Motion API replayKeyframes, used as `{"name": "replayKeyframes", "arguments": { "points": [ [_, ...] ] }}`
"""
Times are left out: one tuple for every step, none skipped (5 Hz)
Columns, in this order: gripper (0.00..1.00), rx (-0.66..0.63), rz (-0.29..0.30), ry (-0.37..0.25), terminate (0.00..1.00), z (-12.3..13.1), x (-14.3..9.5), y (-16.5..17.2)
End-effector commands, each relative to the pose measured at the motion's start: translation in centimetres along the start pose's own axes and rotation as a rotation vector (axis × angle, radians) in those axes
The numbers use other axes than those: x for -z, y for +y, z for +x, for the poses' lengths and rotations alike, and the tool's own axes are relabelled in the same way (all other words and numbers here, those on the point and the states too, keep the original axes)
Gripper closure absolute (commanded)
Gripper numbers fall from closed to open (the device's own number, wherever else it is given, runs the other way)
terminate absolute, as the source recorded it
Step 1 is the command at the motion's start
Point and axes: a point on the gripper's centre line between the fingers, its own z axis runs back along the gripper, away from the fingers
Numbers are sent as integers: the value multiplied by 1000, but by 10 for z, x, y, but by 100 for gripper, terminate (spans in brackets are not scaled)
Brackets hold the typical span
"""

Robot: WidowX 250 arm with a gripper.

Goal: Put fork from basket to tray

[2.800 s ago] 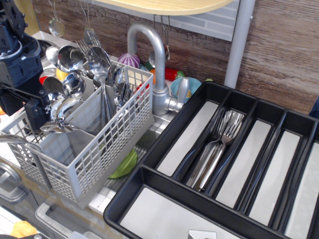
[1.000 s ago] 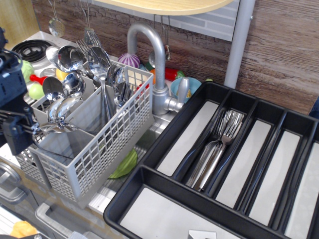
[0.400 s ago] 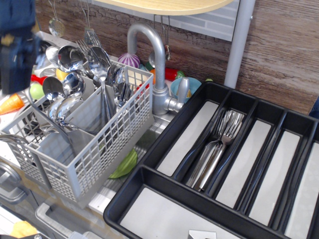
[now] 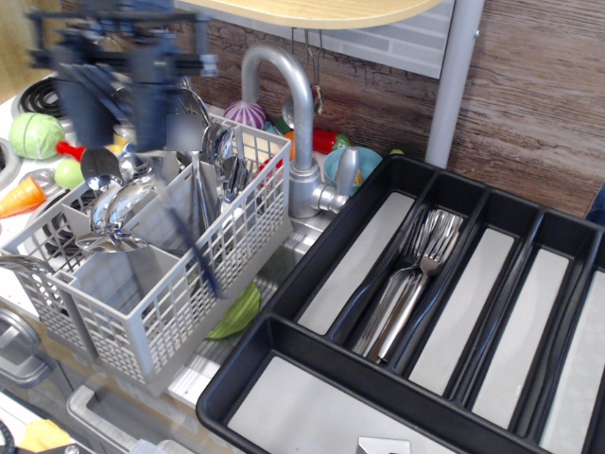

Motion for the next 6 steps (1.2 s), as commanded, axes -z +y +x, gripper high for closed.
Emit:
{"name": "replayKeyframes", "arguments": {
  "points": [
    [100, 72, -37, -30, 0, 16, 12, -61],
    [100, 135, 21, -43, 0, 27, 16, -94],
    [100, 171, -14, -84, 0, 38, 32, -105],
    [100, 197, 93, -135, 0, 53, 41, -108],
    [100, 178, 134, -114, 0, 63, 41, -96],
    [100, 166, 156, -128, 0, 69, 49, -87]
  ]
}}
